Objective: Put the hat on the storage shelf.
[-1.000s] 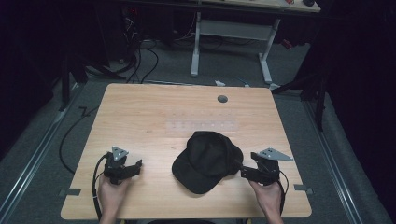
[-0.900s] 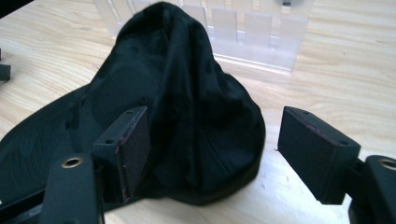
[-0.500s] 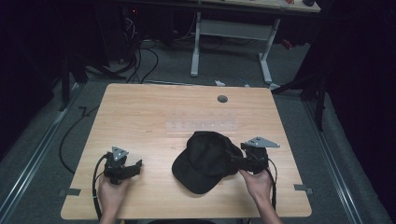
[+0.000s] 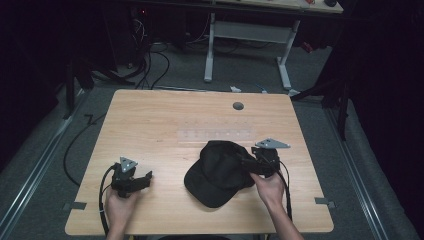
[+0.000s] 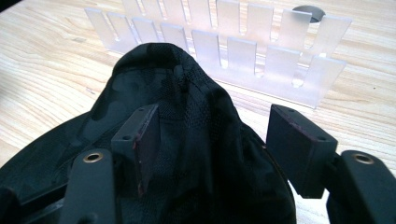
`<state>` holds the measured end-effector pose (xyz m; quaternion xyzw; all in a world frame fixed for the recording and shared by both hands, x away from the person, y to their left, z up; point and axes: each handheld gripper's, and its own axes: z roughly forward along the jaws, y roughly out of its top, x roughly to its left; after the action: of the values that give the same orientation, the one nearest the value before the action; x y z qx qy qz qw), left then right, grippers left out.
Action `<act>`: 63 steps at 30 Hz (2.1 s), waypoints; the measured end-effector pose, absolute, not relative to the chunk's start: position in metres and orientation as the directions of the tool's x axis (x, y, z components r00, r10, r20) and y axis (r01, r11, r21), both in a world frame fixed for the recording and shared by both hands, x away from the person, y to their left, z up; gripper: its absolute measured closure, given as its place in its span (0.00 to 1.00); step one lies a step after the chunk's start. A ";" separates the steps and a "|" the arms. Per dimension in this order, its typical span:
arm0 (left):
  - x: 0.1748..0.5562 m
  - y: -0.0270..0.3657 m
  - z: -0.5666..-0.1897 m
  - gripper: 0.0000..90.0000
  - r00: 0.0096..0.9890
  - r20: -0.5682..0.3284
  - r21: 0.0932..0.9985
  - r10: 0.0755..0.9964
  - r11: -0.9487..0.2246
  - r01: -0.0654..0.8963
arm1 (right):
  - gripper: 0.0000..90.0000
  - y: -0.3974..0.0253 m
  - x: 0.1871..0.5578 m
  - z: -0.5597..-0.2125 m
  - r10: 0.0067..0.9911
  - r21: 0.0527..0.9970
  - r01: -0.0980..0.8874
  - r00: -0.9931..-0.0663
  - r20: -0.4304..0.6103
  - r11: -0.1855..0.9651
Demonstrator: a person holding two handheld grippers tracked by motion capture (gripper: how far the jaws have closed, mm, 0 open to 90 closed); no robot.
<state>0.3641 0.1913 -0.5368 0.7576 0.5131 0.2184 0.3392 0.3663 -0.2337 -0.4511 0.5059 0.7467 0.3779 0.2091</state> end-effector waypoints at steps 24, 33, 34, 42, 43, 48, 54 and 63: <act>0.364 0.191 -0.537 0.28 0.378 -0.019 0.738 0.926 -0.242 0.629 | 0.75 -0.227 0.382 -0.469 0.911 0.732 0.645 -0.404 0.084 0.219; 0.364 0.191 -0.537 0.28 0.378 -0.018 0.738 0.925 -0.243 0.629 | 0.91 -0.229 0.380 -0.467 0.900 0.740 0.635 -0.426 0.094 0.224; 0.364 0.191 -0.537 0.28 0.378 -0.018 0.738 0.926 -0.243 0.629 | 0.92 -0.229 0.380 -0.467 0.899 0.740 0.634 -0.428 0.095 0.223; 0.364 0.191 -0.537 0.28 0.378 -0.018 0.738 0.925 -0.243 0.629 | 0.93 -0.232 0.376 -0.462 0.890 0.762 0.614 -0.441 0.117 0.205; 0.364 0.191 -0.537 0.28 0.379 -0.018 0.738 0.925 -0.243 0.629 | 0.93 -0.233 0.375 -0.461 0.888 0.766 0.610 -0.444 0.119 0.202; 0.364 0.191 -0.537 0.28 0.378 -0.017 0.738 0.925 -0.244 0.629 | 0.93 -0.236 0.370 -0.455 0.882 0.782 0.592 -0.455 0.125 0.194; 0.364 0.191 -0.537 0.28 0.379 -0.016 0.738 0.925 -0.245 0.629 | 0.93 -0.241 0.364 -0.449 0.875 0.800 0.571 -0.466 0.130 0.185; 0.364 0.191 -0.537 0.28 0.378 -0.016 0.738 0.926 -0.244 0.629 | 0.93 -0.249 0.355 -0.440 0.867 0.817 0.546 -0.481 0.125 0.185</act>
<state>0.3641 0.1910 -0.5368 0.7578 0.5128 0.2188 0.3390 0.3552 -0.2486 -0.4400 0.4734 0.7466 0.4282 0.1875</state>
